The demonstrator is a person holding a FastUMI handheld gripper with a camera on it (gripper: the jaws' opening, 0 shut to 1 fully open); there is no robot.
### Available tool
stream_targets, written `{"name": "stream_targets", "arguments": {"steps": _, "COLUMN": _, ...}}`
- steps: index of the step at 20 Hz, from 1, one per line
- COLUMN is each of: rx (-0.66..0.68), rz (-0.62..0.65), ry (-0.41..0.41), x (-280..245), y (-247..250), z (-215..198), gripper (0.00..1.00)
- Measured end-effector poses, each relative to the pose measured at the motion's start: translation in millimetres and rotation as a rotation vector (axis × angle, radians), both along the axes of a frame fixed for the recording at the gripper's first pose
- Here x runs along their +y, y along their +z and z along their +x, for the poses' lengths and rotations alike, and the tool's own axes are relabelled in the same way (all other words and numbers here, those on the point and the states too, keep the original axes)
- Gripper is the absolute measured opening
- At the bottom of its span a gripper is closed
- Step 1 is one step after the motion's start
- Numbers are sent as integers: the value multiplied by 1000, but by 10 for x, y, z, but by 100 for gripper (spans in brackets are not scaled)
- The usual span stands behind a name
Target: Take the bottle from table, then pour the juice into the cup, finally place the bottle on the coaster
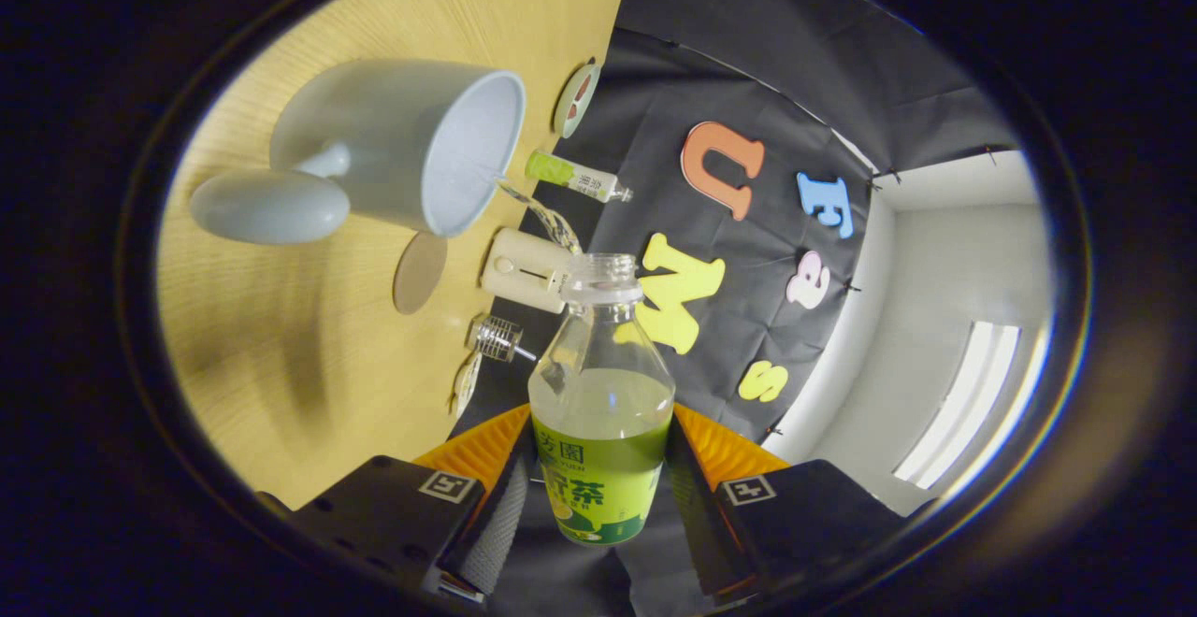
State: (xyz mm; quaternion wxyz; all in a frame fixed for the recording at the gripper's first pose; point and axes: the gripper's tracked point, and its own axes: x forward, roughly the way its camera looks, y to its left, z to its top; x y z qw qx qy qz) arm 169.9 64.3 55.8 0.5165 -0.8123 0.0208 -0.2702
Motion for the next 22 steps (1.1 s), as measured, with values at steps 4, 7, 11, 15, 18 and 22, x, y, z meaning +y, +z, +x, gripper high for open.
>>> {"name": "stream_targets", "arguments": {"steps": 4, "rx": -5, "rz": -25, "ry": -10, "x": 18, "y": 35, "z": -12, "gripper": 81}}
{"name": "stream_targets", "arguments": {"steps": 7, "rx": -5, "rz": -21, "ry": -18, "x": 3, "y": 69, "z": -35, "gripper": 81}}
{"name": "stream_targets", "arguments": {"steps": 11, "rx": -5, "rz": -44, "ry": -33, "x": -35, "y": 134, "z": -82, "gripper": 80}}
{"name": "stream_targets", "arguments": {"steps": 15, "rx": -11, "rz": -63, "ry": -29, "x": -23, "y": 177, "z": -97, "gripper": 81}}
{"name": "stream_targets", "arguments": {"steps": 18, "rx": -16, "rz": -71, "ry": -21, "x": 3, "y": 219, "z": -100, "gripper": 81}}
{"name": "stream_targets", "arguments": {"steps": 22, "rx": -21, "rz": -89, "ry": -9, "x": 64, "y": 257, "z": -121, "gripper": 80}}
